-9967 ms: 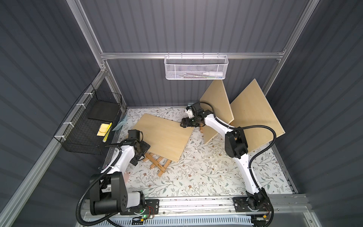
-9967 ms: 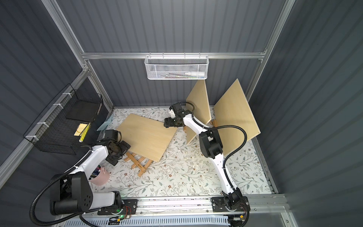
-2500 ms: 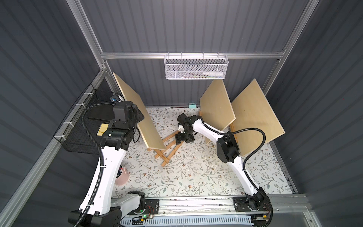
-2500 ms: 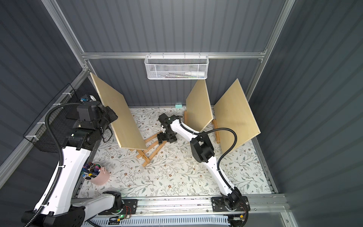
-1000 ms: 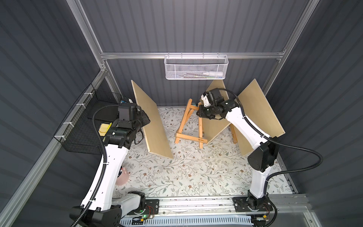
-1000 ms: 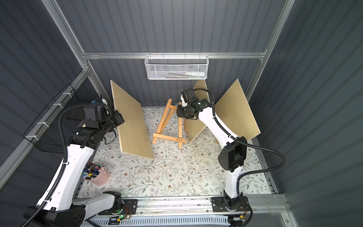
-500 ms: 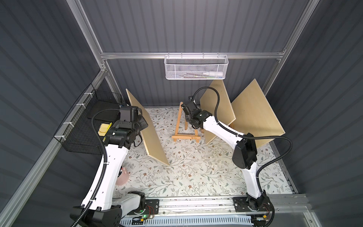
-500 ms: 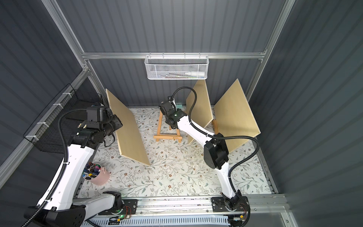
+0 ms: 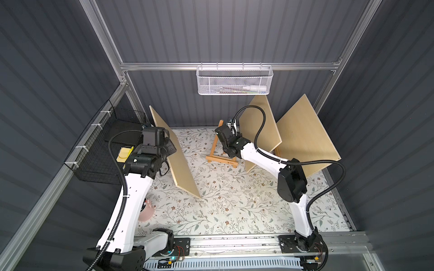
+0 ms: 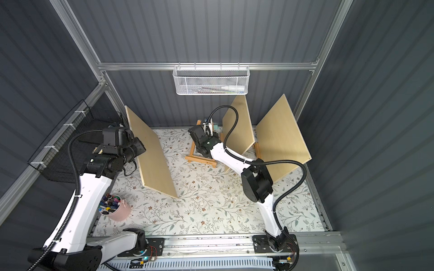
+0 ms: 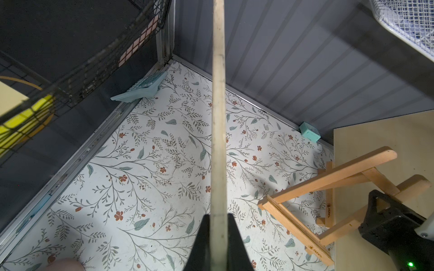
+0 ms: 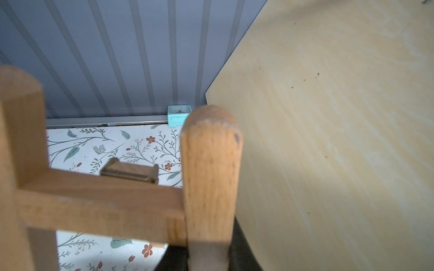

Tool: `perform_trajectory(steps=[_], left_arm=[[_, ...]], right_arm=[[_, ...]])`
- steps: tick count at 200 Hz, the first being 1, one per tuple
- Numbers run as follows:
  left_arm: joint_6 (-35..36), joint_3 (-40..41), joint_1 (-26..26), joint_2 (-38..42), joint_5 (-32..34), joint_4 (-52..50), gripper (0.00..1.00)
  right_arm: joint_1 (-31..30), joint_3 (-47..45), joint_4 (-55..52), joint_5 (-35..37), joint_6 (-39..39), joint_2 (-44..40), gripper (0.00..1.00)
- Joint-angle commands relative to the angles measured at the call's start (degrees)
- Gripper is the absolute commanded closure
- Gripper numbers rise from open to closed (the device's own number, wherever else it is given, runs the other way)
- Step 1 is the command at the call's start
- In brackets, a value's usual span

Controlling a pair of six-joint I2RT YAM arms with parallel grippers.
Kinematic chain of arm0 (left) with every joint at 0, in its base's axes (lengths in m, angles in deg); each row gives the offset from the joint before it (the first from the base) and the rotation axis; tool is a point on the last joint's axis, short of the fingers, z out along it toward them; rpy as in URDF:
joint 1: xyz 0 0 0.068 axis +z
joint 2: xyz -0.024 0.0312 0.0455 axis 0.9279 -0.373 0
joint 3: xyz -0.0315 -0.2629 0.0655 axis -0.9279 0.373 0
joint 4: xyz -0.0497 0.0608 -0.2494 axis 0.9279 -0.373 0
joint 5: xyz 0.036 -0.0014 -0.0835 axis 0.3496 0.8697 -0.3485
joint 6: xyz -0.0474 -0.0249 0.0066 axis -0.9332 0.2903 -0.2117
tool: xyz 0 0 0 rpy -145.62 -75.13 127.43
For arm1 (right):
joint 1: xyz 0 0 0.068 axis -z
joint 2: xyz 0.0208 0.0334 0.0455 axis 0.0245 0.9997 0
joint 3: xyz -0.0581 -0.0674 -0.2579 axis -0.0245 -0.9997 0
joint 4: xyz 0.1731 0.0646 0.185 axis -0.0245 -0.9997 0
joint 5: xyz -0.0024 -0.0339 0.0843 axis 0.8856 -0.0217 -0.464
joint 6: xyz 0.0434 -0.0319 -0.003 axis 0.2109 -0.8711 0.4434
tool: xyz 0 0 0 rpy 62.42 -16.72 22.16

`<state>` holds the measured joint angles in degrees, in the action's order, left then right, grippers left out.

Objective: Assemble the easel
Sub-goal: Place the easel at the center of the board.

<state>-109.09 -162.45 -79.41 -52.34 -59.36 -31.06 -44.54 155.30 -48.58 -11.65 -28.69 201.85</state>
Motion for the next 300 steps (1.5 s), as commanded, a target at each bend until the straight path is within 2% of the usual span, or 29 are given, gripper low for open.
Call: perform_trajectory(steps=[1, 57, 133, 167, 200, 249, 276, 300], left_arm=[[0.5, -3.5, 0.1, 3.2, 1.1, 9.8, 1.00], [1.4, -3.6, 0.1, 2.1, 1.2, 10.1, 1.00], [2.3, -3.2, 0.1, 0.3, 1.4, 10.7, 1.00], [2.3, -3.3, 0.1, -0.2, 1.2, 10.9, 1.00], [2.2, -4.0, 0.1, 0.0, 1.2, 10.1, 1.00], [0.8, -5.3, 0.1, 0.4, 0.2, 7.8, 1.00], [-0.4, -6.0, 0.1, 0.7, -0.7, 6.2, 1.00], [-1.2, -5.3, 0.1, 1.9, -1.1, 5.8, 1.00]], right_arm=[[0.6, 4.0, 4.6, 2.0, -7.2, 1.9, 0.93], [2.6, 8.2, 9.2, 2.5, -11.6, 4.5, 0.93], [4.7, 21.6, 10.7, 0.5, -14.6, 11.6, 0.92], [4.9, 27.3, 5.0, -1.5, -12.5, 16.4, 0.92], [4.0, 19.2, 1.5, -3.6, -6.4, 13.2, 0.93], [1.1, 0.6, 0.4, -3.4, 1.9, 2.2, 0.90], [-0.9, -2.5, -2.6, -2.9, 5.6, 0.6, 0.85], [-2.6, -1.1, -5.4, -4.3, 8.4, 1.6, 0.77]])
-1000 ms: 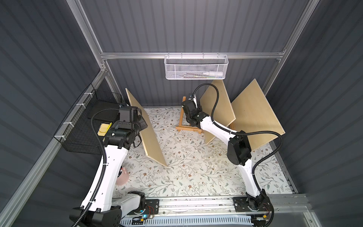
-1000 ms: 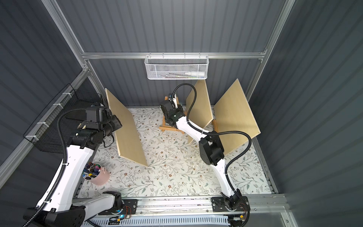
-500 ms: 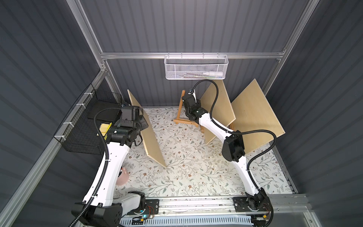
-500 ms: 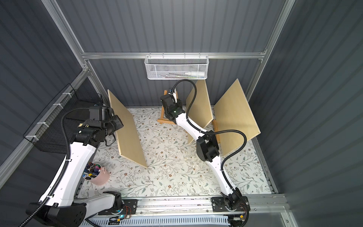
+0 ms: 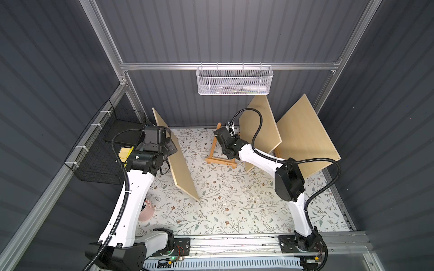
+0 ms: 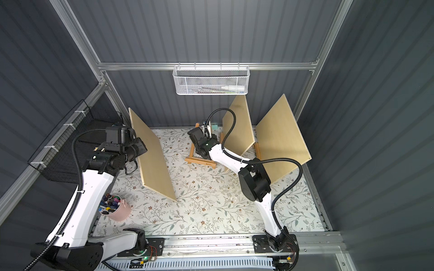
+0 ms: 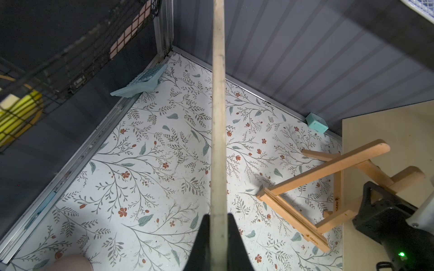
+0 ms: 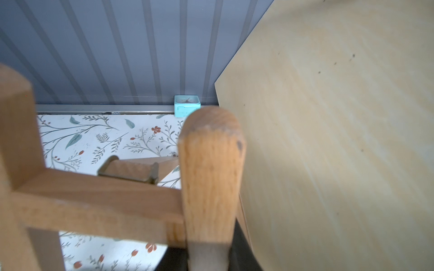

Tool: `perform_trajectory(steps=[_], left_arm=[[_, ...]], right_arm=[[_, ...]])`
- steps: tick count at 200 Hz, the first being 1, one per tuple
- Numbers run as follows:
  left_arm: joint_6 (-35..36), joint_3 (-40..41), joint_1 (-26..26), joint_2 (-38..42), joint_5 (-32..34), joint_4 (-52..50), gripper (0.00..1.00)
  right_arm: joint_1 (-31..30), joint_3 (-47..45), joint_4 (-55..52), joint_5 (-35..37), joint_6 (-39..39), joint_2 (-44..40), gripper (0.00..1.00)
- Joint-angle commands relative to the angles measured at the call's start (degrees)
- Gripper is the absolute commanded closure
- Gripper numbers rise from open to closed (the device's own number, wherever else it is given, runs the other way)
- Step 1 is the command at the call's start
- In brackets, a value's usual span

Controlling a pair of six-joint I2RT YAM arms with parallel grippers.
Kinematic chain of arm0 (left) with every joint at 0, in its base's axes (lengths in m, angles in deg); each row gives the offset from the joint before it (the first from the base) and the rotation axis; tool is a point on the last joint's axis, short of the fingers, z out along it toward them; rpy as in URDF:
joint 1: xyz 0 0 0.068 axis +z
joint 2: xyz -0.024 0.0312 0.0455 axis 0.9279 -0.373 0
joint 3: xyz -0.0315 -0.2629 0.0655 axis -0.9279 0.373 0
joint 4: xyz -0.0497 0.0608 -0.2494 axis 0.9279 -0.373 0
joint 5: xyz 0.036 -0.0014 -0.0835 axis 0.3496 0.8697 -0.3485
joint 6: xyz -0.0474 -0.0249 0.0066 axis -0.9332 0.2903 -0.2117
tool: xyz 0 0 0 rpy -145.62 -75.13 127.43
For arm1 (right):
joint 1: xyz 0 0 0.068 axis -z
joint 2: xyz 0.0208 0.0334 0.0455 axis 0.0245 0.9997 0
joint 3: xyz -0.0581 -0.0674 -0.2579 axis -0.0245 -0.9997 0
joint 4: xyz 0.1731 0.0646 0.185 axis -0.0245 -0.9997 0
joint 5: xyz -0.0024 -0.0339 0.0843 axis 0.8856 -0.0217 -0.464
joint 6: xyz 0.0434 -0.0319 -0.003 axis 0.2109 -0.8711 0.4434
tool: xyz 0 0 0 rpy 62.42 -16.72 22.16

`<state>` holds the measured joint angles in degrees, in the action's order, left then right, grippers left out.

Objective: Assemble the easel
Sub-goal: Place the easel at the center of the board, then move the easel to the center of the board.

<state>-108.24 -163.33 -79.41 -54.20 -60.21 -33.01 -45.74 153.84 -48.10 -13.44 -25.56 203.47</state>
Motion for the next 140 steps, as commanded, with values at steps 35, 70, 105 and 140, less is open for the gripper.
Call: perform_trajectory(steps=[35, 70, 105, 140], left_arm=[[-2.3, -3.6, 0.0, 4.6, 0.5, 6.9, 1.00], [-2.1, -5.1, 0.0, 3.3, -1.5, 6.2, 1.00], [-3.8, -6.4, 0.1, 3.4, -2.2, 6.5, 1.00], [-6.5, -5.9, 0.0, 3.7, -5.4, 8.9, 1.00]], right_arm=[[-1.6, 4.7, -13.4, -9.6, 11.1, 0.6, 0.49], [-0.8, -4.1, -12.5, -14.5, 10.0, -10.0, 0.39], [6.7, -18.4, -14.1, -32.0, 10.7, -22.0, 0.46], [10.1, -23.6, -12.2, -42.2, 5.1, -20.9, 0.57]])
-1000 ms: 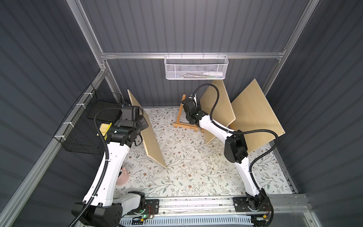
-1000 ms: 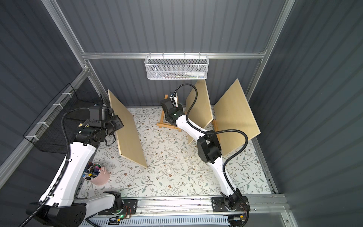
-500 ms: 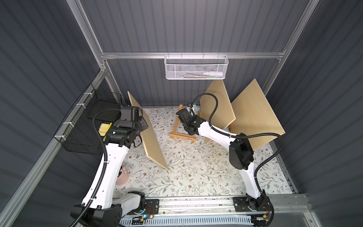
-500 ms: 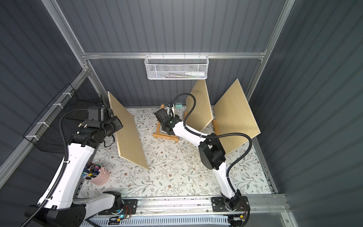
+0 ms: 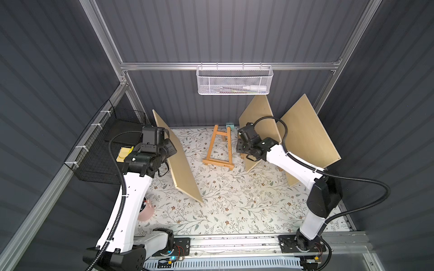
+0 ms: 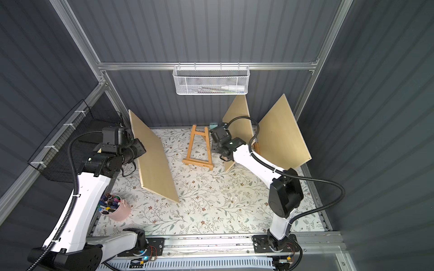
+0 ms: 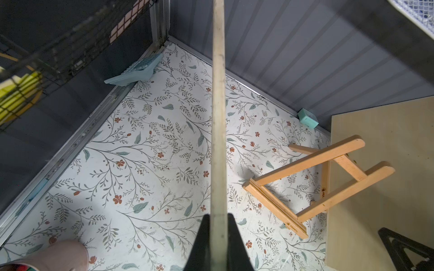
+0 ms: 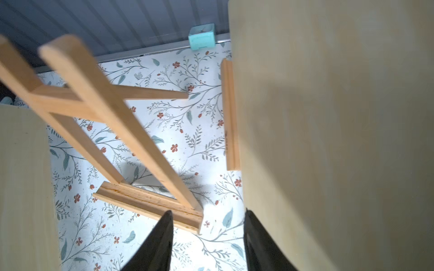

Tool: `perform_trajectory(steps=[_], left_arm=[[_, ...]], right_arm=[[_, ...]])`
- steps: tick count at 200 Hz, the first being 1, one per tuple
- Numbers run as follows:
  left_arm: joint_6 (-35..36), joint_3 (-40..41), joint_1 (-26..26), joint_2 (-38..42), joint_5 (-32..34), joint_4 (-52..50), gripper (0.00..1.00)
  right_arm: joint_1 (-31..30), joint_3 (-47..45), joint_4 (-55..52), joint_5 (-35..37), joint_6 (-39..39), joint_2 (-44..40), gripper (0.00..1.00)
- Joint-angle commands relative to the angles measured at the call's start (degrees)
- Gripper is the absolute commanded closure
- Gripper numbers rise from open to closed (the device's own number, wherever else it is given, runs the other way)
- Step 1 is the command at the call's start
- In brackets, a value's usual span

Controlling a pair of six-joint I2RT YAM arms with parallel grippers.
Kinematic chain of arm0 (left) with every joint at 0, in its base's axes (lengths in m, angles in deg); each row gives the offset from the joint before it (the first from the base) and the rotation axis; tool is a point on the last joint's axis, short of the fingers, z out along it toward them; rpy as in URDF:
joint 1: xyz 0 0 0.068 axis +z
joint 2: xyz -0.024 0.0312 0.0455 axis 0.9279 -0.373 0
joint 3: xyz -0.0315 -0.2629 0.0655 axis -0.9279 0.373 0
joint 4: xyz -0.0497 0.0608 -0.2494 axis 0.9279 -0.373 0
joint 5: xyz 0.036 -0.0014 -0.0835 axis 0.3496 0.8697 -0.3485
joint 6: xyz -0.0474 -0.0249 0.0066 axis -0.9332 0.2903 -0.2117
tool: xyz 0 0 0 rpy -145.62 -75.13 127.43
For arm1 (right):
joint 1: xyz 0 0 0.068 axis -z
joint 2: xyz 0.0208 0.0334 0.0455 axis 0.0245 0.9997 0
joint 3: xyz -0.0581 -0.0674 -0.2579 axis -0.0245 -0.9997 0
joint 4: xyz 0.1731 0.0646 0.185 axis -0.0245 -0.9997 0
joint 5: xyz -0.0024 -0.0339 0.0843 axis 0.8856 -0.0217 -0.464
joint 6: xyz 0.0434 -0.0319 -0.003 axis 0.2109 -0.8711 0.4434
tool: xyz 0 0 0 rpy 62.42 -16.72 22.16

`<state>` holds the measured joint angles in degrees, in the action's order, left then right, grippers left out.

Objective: Assemble the easel
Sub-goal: Move the easel to the center of the board.

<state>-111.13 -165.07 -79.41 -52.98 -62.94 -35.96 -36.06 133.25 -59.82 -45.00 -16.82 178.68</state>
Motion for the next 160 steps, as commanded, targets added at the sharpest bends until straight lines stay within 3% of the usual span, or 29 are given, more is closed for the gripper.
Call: perform_trajectory(steps=[1, 36, 101, 149, 160], left_arm=[[-3.7, -4.1, 0.0, 2.5, -2.8, 12.0, 1.00], [-6.6, -3.1, 0.0, 3.7, -5.8, 15.4, 1.00], [-8.1, -6.4, 0.1, 3.8, -5.2, 14.3, 1.00], [-8.4, -7.7, 0.1, 3.4, -3.6, 13.2, 1.00], [-8.7, -7.8, 0.1, 3.4, -2.9, 13.0, 1.00]], right_arm=[[0.4, -3.1, -0.5, -10.7, -3.9, 4.0, 0.57], [0.4, -1.3, 0.8, -12.2, -6.8, 9.1, 0.67], [-2.3, 1.3, 0.5, -13.8, -7.6, 16.4, 0.71], [-7.1, -1.4, 5.9, -25.8, -10.3, 15.7, 0.71], [-8.0, -1.5, 8.4, -31.8, -10.9, 14.9, 0.70]])
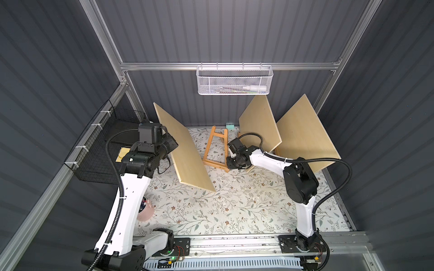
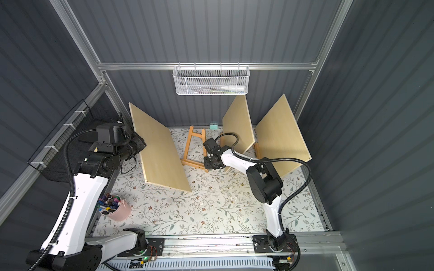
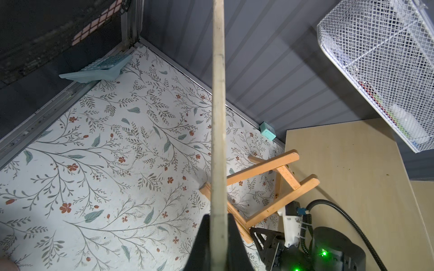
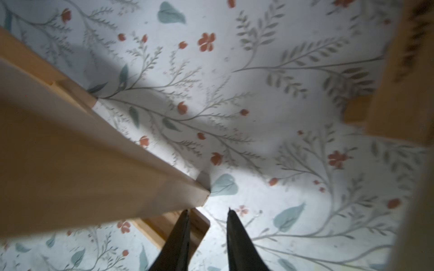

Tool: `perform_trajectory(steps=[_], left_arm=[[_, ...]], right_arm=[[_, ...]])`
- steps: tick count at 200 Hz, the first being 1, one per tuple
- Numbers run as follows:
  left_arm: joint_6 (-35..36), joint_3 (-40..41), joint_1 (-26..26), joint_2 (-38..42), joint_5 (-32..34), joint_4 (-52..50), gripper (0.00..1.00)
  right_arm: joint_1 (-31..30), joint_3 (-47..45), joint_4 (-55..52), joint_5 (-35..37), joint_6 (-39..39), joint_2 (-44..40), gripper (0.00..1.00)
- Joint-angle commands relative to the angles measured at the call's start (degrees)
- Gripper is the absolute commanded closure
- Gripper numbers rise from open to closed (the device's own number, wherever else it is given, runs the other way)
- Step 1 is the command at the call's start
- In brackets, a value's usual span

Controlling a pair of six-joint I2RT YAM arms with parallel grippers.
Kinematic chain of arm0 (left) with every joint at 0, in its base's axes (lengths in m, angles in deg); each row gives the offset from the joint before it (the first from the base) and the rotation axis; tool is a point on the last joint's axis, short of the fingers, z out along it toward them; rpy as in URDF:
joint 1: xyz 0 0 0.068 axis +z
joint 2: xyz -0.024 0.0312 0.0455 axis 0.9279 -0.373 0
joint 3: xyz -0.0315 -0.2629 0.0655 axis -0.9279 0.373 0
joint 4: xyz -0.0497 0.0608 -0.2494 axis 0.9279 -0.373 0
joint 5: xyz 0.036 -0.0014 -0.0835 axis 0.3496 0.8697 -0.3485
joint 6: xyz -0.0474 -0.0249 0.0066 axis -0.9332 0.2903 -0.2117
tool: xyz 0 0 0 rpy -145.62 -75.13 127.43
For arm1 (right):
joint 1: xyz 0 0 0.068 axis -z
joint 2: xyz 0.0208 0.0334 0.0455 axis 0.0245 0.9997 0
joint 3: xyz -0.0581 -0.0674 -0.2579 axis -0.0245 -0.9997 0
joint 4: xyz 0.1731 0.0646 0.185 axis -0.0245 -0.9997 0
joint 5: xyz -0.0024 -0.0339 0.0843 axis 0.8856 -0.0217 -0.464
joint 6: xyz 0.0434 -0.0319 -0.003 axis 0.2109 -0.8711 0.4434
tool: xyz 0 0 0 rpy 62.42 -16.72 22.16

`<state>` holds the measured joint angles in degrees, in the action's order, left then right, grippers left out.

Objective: Assemble the easel
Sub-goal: Move the easel to the center of the board, then place the drawing board on the easel.

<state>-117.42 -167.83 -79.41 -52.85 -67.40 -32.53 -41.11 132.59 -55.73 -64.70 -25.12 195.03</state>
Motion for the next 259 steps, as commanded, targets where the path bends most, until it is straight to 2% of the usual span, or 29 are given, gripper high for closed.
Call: perform_trajectory(steps=[1, 10, 29, 42, 76, 116, 141, 207, 259], left_arm=[[-2.4, -5.0, 0.1, 3.2, 1.7, 9.6, 1.00], [-2.4, -5.1, 0.1, 3.0, 2.0, 9.7, 1.00], [-2.9, -5.3, 0.1, 2.3, 2.4, 9.6, 1.00], [-3.9, -5.8, 0.0, 1.6, 3.1, 9.1, 1.00], [-7.9, -8.4, 0.0, -1.5, 6.1, 6.3, 1.00], [-8.1, -24.6, -0.5, -12.4, 9.9, -8.1, 1.00], [-9.7, -27.2, -2.3, -15.5, 12.4, -13.4, 1.00], [-15.8, -29.9, -17.3, -21.4, 22.8, -18.0, 1.00], [-22.8, -26.1, -26.7, -21.5, 31.4, -18.2, 1.00]], right_arm=[[-3.0, -0.8, 4.5, -12.4, -2.5, -1.5, 0.70], [-3.5, -0.7, 5.7, -16.6, -1.6, -2.2, 0.69], [-3.5, 0.3, 5.4, -19.8, -0.6, -3.6, 0.66], [-3.5, 0.7, 3.5, -18.4, -0.8, -5.7, 0.65], [-2.1, -0.1, -3.6, -8.3, -2.3, -13.9, 0.63], [0.5, -3.5, -7.3, -8.4, -2.2, -22.9, 0.61], [0.5, -5.5, -8.5, -7.3, -2.7, -26.8, 0.61], [1.9, -8.2, -7.4, -6.7, -3.7, -30.5, 0.61], [2.4, -11.6, -5.8, -10.0, -3.7, -33.0, 0.61]])
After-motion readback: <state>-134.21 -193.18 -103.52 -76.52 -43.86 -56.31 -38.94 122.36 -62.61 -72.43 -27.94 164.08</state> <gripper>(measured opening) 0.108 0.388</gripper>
